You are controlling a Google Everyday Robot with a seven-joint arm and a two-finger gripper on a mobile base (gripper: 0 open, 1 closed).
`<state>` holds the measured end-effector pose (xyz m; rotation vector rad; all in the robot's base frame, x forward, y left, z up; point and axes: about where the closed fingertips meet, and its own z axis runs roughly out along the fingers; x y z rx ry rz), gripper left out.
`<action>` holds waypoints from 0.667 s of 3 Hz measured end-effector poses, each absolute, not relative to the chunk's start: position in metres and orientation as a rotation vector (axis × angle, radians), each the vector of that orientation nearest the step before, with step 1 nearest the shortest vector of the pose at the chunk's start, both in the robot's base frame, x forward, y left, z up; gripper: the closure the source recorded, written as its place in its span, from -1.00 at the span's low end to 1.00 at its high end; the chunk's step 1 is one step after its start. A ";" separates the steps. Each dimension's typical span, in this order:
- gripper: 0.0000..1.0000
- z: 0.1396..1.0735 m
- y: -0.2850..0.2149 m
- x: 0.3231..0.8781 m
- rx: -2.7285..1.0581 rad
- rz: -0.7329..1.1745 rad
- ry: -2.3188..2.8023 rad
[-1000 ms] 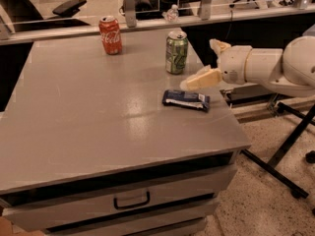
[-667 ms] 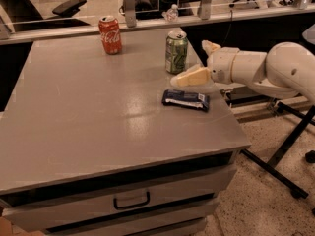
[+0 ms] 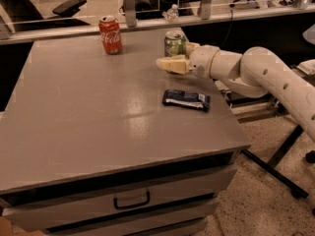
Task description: Move green can near coke can
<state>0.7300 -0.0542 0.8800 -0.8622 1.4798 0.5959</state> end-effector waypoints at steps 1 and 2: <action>0.20 0.890 -0.040 0.747 -0.850 0.588 1.434; 0.67 0.899 -0.016 0.761 -0.867 0.613 1.393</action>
Offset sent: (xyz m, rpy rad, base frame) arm 0.0515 0.0767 0.0368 0.0663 -0.1002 0.0979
